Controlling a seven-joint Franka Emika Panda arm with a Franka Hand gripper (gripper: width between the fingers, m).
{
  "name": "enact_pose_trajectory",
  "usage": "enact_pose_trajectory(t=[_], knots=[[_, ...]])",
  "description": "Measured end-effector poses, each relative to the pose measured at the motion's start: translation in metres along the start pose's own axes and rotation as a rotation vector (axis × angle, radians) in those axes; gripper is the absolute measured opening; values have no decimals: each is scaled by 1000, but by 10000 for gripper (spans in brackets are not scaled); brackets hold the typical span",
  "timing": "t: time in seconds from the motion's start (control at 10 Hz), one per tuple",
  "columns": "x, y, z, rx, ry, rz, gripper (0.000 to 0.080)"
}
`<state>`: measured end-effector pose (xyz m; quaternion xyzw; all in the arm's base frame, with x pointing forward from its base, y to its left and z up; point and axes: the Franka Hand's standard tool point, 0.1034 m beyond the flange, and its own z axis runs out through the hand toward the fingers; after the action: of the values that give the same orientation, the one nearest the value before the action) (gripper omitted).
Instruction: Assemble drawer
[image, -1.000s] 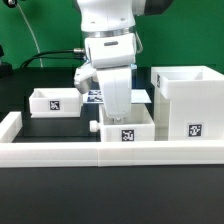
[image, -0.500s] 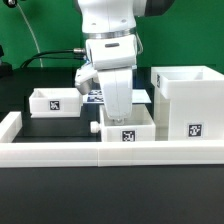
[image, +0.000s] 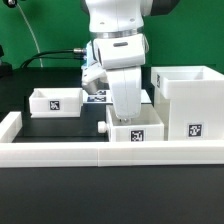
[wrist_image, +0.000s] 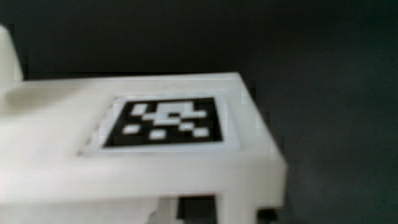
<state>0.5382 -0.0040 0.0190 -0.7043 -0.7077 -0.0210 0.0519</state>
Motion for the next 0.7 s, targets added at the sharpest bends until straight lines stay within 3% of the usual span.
enact_pose_trajectory(t=[0.3,0.4,0.7], knots=[[0,0,0,-3,-2,-6,41],[5,0,2,-21,-8,-30,41],[7,-3,4,-17,-9,-34,41]])
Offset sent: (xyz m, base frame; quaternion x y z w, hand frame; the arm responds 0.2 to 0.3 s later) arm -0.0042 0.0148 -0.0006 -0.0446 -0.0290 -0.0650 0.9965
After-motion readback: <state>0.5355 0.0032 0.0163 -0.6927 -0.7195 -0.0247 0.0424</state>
